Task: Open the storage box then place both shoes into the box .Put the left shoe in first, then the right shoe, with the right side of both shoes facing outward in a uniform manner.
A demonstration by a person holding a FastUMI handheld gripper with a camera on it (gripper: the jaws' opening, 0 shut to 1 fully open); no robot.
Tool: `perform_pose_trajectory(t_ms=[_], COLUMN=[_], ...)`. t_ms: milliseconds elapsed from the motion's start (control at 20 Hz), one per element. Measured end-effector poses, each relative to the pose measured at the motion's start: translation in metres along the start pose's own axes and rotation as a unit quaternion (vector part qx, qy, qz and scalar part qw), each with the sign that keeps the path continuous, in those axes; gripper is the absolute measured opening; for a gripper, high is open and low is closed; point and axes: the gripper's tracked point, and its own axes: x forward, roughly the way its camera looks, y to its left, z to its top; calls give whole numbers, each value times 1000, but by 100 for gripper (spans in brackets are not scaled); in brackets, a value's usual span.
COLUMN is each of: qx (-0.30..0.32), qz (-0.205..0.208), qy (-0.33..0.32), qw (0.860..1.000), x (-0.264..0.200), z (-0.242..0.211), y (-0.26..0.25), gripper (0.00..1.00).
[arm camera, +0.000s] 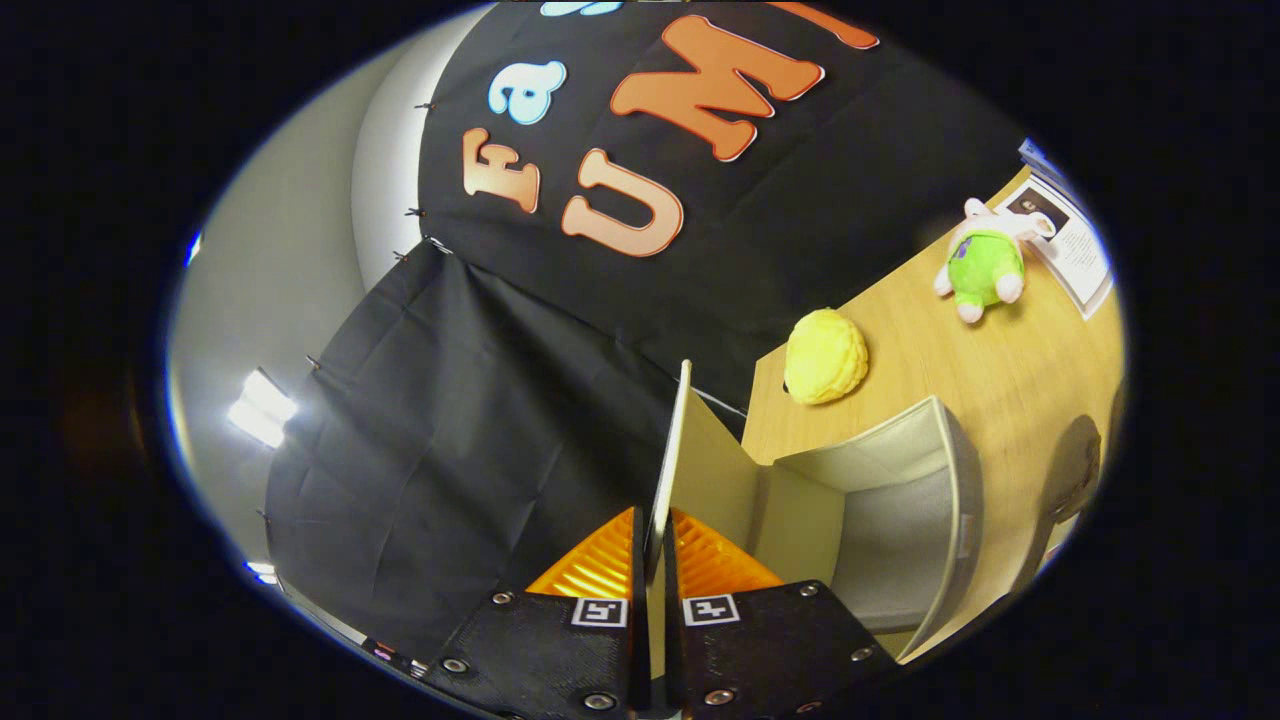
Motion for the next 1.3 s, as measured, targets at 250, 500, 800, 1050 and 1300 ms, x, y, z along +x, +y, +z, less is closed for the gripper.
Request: perform_pose_trajectory(t_ms=[250, 500, 800, 1050, 1300], qx=[27, 69, 27, -13, -76], qz=[18, 2, 6, 2, -41], qy=[11, 26, 29, 66, 48], qw=[999, 997, 999, 998, 995], x=[36, 71, 71, 60, 31], z=[-28, -50, -65, -87, -72], y=[26, 25, 24, 17, -12], gripper=[6, 13, 52, 74, 87])
